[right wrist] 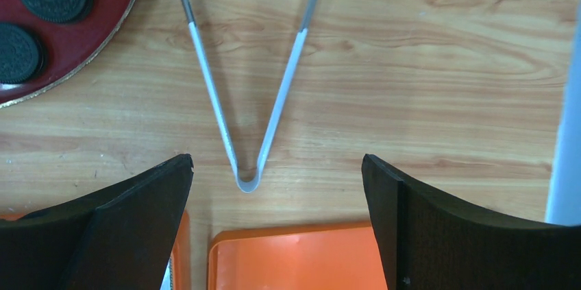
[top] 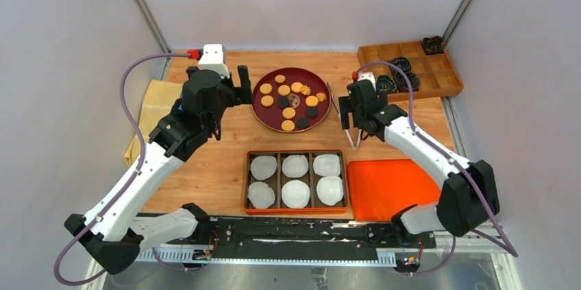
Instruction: Pack the cookies
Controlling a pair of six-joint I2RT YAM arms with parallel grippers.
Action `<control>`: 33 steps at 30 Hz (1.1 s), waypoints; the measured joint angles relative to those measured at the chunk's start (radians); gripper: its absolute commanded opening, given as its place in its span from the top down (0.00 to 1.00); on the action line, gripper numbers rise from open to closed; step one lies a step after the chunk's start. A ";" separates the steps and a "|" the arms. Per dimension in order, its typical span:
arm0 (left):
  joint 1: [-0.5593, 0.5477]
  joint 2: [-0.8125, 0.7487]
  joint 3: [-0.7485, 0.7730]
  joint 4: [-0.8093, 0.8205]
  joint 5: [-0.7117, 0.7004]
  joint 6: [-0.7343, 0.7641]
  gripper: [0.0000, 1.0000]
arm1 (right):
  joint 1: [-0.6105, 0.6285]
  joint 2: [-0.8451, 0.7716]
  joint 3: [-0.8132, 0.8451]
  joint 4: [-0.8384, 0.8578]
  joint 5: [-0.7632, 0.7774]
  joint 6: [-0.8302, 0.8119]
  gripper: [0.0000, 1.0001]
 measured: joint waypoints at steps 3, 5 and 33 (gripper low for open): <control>0.000 0.007 0.000 -0.001 0.002 0.000 0.00 | -0.006 0.045 -0.008 0.015 -0.048 0.023 0.00; 0.000 0.013 0.000 -0.004 0.005 0.000 0.00 | -0.014 0.066 -0.008 0.032 -0.073 0.035 0.00; 0.000 0.071 0.000 -0.034 0.043 0.004 0.00 | -0.148 0.410 0.068 0.113 -0.274 0.070 0.00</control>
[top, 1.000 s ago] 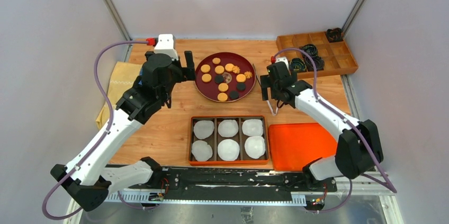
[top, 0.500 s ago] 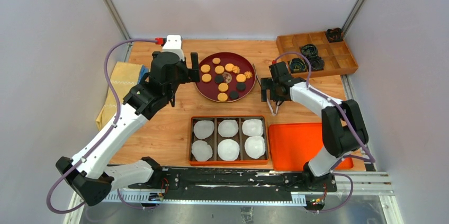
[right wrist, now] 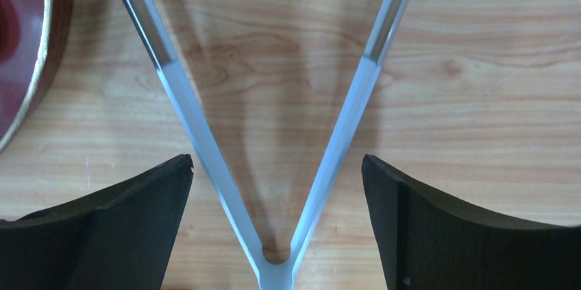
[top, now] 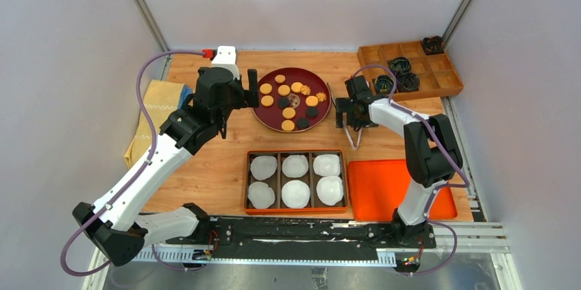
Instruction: Pack the cookies
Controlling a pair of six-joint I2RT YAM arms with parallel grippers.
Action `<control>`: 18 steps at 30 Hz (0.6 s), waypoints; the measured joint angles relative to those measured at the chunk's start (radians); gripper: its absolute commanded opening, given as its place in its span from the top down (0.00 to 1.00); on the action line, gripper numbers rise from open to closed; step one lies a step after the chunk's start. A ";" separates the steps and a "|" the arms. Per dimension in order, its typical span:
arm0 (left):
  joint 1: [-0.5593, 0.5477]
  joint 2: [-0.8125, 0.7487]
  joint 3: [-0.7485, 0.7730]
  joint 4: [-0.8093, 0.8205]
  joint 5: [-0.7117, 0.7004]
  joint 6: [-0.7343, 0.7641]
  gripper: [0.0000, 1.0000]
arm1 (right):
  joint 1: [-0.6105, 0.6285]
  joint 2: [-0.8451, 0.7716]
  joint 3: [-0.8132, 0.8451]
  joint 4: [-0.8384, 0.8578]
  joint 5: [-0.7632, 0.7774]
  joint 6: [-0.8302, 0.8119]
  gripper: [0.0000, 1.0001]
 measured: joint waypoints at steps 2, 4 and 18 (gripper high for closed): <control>0.000 0.000 0.000 -0.001 0.002 0.000 0.00 | -0.003 0.034 0.033 0.003 0.003 0.002 0.00; 0.000 0.000 0.000 -0.002 0.002 0.000 0.00 | -0.005 0.055 0.047 0.008 0.004 0.004 0.00; 0.000 -0.019 -0.022 -0.004 0.010 0.000 0.00 | -0.016 0.140 0.125 0.029 0.010 0.022 0.07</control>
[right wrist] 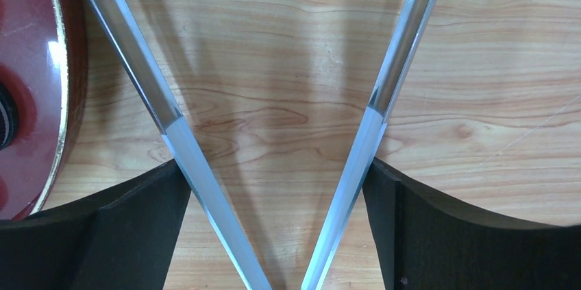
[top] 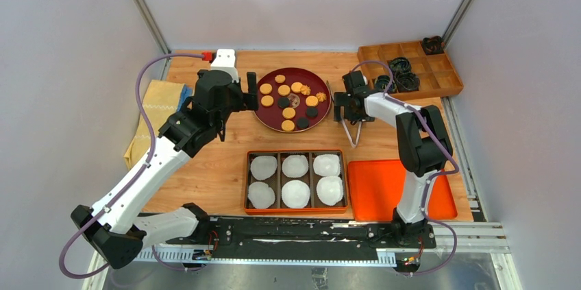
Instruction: Pack the cookies
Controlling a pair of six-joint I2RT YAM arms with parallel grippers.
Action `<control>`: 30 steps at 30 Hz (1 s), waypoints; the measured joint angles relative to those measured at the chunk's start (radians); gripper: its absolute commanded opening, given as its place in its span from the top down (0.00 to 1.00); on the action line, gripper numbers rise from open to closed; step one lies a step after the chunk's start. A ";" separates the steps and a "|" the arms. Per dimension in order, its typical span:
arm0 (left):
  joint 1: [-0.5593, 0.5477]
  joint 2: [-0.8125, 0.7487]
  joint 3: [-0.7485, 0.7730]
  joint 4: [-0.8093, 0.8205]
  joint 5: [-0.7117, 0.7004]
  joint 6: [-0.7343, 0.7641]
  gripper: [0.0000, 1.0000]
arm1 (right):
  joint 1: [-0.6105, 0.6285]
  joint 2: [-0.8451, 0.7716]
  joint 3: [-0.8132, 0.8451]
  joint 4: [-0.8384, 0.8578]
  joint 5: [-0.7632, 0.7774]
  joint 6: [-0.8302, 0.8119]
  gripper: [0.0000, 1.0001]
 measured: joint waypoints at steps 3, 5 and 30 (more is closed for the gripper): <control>0.000 -0.004 -0.005 0.000 0.004 0.000 0.00 | 0.000 0.000 0.000 0.002 0.000 0.000 0.15; 0.000 -0.004 -0.005 0.001 0.008 0.000 0.00 | 0.000 0.000 0.000 0.002 0.003 0.000 0.22; 0.000 -0.004 -0.018 0.005 0.025 -0.023 0.00 | 0.026 -0.359 0.004 -0.188 0.091 -0.055 0.45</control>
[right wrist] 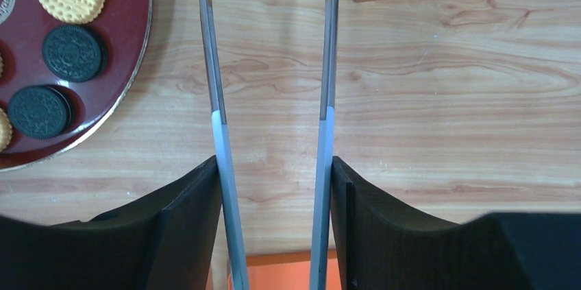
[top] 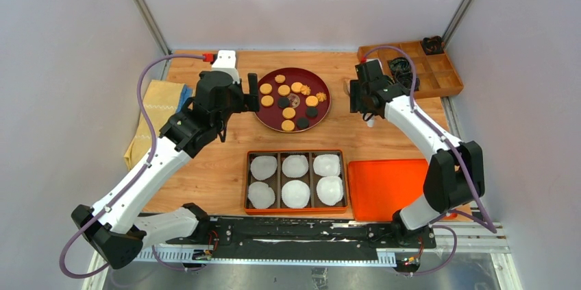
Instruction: Pack the cookies
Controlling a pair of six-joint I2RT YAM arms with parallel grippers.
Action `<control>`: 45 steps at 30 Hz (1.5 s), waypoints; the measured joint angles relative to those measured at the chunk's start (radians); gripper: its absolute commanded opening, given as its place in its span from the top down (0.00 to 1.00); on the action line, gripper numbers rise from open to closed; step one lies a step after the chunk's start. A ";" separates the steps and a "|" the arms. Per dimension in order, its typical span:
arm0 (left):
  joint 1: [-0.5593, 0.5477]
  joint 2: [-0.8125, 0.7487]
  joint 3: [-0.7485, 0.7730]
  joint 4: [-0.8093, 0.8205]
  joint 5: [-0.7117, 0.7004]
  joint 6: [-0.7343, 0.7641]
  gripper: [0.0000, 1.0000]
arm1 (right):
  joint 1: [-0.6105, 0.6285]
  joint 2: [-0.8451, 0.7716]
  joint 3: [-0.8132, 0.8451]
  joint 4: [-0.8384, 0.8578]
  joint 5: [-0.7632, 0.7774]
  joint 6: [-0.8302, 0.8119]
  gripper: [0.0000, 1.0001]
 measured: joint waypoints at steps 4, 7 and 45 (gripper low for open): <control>0.000 0.000 0.000 0.000 0.005 -0.005 0.00 | 0.026 -0.008 0.000 -0.039 0.006 -0.014 0.45; 0.000 0.000 -0.006 -0.002 0.015 -0.012 0.01 | 0.076 -0.029 0.000 -0.063 0.026 -0.032 0.46; -0.270 0.200 -0.342 0.032 0.380 -0.256 0.88 | 0.246 -0.265 0.001 -0.115 0.047 -0.004 0.47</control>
